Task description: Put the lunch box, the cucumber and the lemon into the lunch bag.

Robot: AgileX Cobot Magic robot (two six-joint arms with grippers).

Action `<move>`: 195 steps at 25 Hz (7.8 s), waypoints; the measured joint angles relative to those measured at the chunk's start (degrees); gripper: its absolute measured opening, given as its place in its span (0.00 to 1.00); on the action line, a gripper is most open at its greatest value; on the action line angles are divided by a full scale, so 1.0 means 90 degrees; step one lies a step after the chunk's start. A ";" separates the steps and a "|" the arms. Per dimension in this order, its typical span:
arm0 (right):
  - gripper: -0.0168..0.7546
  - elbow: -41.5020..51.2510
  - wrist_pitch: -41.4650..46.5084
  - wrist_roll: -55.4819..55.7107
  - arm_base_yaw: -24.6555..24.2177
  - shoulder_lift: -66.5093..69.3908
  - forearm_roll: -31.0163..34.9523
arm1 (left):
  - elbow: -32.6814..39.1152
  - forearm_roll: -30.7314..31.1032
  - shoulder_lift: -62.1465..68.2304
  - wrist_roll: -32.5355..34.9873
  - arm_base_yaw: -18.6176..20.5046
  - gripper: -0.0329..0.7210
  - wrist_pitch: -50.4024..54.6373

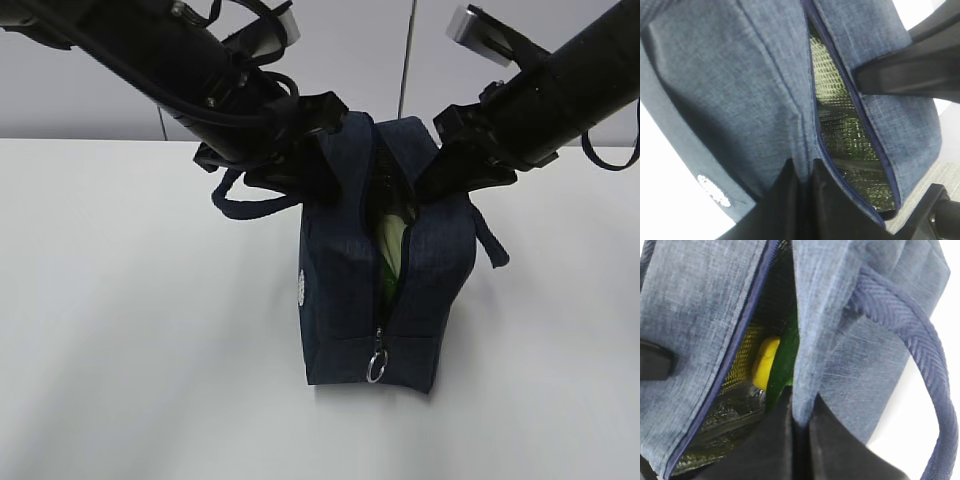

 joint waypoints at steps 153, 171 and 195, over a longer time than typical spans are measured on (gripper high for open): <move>0.56 0.4675 -0.5888 -0.5042 0.3674 -0.1097 0.7007 | 0.0000 0.2771 -0.1099 0.0643 -0.0004 0.55 -0.0339; 0.56 0.4029 -0.6027 -0.4160 0.3674 -0.0288 0.7044 | 0.0000 0.2664 -0.1099 0.0643 -0.0004 0.55 -0.0339; 0.06 0.4004 -0.6083 -0.4012 0.3678 -0.0056 0.7044 | 0.0000 0.2504 -0.1099 0.0643 -0.0004 0.55 -0.0314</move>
